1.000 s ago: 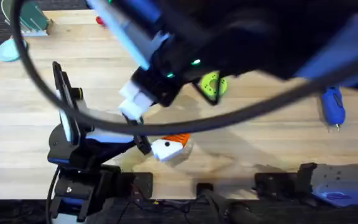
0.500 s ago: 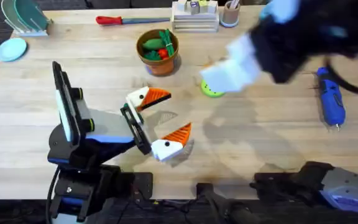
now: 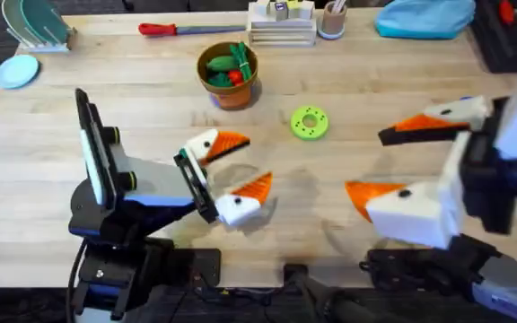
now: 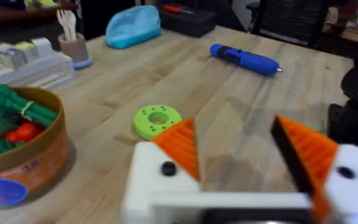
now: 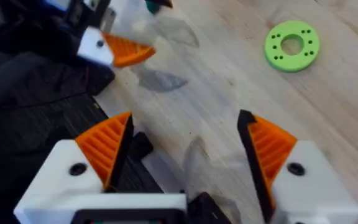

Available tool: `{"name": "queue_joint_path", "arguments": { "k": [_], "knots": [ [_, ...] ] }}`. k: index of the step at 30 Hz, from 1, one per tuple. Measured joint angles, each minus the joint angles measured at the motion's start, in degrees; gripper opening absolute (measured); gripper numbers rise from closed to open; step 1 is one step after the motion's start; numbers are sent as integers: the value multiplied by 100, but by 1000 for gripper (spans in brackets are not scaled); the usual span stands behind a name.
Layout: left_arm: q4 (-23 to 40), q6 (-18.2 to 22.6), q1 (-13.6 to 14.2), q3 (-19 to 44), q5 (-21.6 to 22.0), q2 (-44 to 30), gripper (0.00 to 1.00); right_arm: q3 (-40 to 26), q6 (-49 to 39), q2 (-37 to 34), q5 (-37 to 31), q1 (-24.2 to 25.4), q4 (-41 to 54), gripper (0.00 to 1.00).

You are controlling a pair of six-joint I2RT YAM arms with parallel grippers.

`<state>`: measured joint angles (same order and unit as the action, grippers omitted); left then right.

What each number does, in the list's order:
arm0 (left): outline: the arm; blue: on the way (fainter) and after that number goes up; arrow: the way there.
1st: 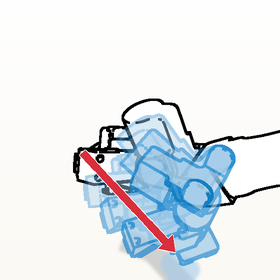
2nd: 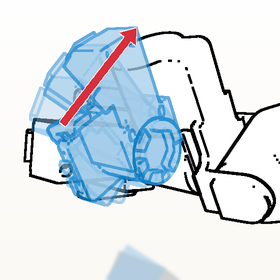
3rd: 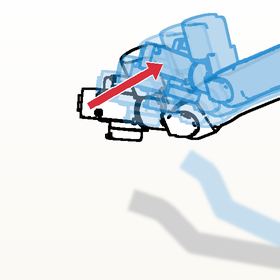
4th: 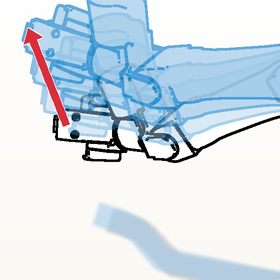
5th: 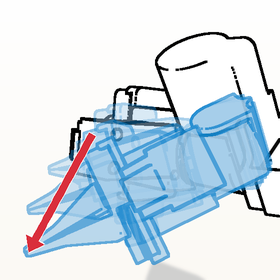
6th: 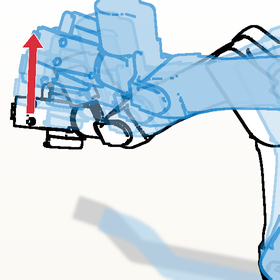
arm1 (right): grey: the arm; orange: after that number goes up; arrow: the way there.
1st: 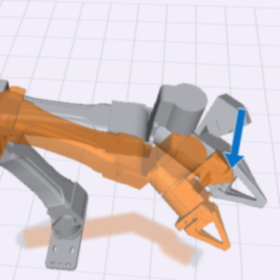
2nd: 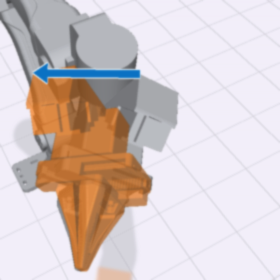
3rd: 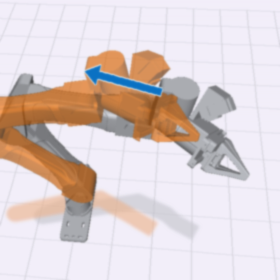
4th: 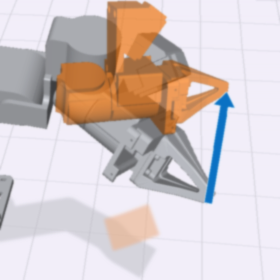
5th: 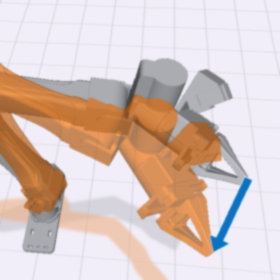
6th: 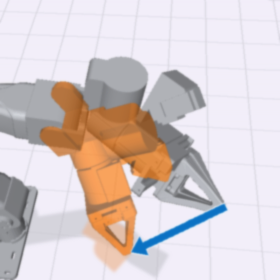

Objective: Pick up the gripper from the table and insert it into the empty holder that is missing its gripper. Then pick up a screw, insert it into the mounting hole, and use the screwdriver to tighten it. Finally, clean up the table by picking up the vegetable and placing it into the bucket.

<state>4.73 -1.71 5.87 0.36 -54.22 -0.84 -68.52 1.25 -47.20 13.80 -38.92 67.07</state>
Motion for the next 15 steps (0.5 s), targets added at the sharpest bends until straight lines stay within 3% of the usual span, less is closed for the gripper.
{"name": "queue_joint_path", "arguments": {
  "k": [4,5,15],
  "knots": [
    [0,0,0,0,1,0,132,46,-2,160,124,0,12,994],
    [-2,29,0,0,1,0,34,49,-2,159,136,0,21,994],
    [0,22,0,0,1,7,6,69,-2,-92,129,0,30,994]
  ]
}}
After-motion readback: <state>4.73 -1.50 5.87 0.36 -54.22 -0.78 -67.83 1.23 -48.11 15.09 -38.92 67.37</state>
